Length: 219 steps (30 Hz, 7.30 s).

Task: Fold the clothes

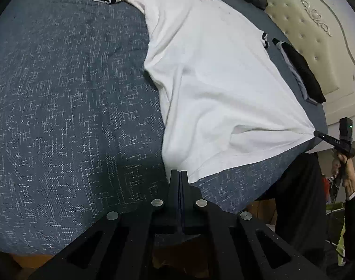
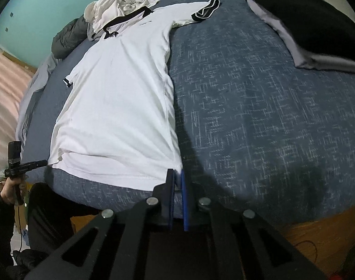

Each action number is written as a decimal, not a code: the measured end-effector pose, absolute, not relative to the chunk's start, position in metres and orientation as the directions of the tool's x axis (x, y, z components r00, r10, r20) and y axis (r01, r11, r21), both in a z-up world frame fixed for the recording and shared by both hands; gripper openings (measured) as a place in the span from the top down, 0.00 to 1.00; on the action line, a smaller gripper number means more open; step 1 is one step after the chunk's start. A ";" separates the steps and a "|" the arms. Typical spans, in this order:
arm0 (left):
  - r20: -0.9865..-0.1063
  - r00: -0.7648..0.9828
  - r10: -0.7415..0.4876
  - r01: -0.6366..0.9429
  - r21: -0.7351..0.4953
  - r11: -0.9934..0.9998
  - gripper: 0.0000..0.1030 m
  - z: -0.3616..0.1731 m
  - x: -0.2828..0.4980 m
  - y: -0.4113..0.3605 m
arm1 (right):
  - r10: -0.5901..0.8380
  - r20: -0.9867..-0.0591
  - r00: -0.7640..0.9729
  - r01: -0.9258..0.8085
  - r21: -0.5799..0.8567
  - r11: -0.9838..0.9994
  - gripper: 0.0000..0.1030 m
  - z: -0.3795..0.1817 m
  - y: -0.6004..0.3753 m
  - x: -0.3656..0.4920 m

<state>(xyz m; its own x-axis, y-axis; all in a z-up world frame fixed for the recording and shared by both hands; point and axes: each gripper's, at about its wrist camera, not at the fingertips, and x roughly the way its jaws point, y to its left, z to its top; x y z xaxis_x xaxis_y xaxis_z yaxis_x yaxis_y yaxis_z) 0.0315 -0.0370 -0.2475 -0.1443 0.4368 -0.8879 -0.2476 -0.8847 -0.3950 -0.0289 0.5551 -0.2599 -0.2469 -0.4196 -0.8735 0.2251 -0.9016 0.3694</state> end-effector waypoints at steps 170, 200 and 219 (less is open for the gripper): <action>-0.904 -0.080 0.419 -0.205 -0.396 -0.895 0.96 -0.270 0.038 -0.060 | -0.341 -0.927 -0.153 0.253 0.297 -0.921 0.97 -0.288 0.546 -0.035; -0.899 -0.067 0.434 -0.180 -0.417 -0.891 0.88 -0.282 0.029 -0.062 | -0.365 -0.911 -0.193 0.284 0.304 -0.909 0.93 -0.282 0.563 -0.053; -0.828 -0.346 0.442 -0.014 -0.466 -0.885 0.62 -0.269 -0.143 -0.085 | -0.445 -0.837 -0.317 0.230 0.387 -0.893 0.52 -0.228 0.553 -0.122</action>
<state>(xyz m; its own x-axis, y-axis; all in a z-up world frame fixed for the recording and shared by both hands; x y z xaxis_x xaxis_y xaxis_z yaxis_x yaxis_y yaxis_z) -0.1435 -0.0851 -0.2694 -0.3462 0.4417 -0.8277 -0.0137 -0.8845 -0.4663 -0.1222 0.5535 -0.2280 -0.3170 -0.4452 -0.8374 0.2304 -0.8927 0.3873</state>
